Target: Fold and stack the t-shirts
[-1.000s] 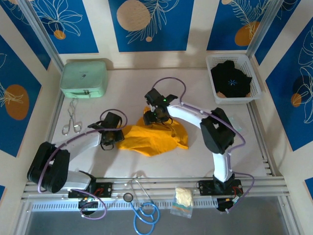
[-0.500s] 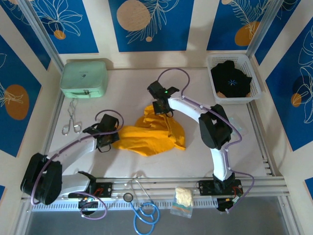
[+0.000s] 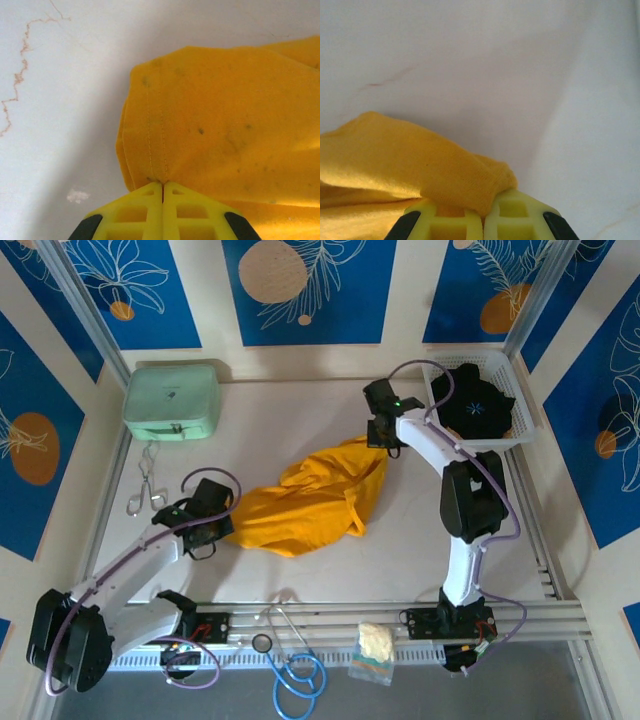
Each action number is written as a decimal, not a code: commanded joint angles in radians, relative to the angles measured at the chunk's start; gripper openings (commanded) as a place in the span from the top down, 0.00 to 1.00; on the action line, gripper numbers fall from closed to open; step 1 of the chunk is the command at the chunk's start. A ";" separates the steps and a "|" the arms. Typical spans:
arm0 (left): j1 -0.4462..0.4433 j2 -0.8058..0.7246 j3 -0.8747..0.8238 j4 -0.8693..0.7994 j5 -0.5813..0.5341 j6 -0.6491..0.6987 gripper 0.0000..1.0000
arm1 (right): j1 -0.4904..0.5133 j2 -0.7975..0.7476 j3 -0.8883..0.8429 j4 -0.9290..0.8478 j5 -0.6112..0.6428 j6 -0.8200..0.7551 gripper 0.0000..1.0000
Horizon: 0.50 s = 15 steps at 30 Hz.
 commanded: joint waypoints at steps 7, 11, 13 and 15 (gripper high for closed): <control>-0.032 -0.069 0.038 -0.127 0.023 -0.018 1.00 | -0.060 -0.114 -0.132 -0.005 -0.076 0.037 0.62; -0.046 -0.046 0.028 -0.084 0.042 -0.028 1.00 | 0.012 -0.232 -0.183 -0.044 -0.185 0.064 0.37; -0.057 -0.026 0.027 -0.058 0.048 -0.031 1.00 | 0.076 -0.279 -0.206 -0.069 -0.213 0.088 0.26; -0.071 0.004 0.031 -0.038 0.050 -0.033 1.00 | 0.152 -0.306 -0.236 -0.099 -0.228 0.131 0.24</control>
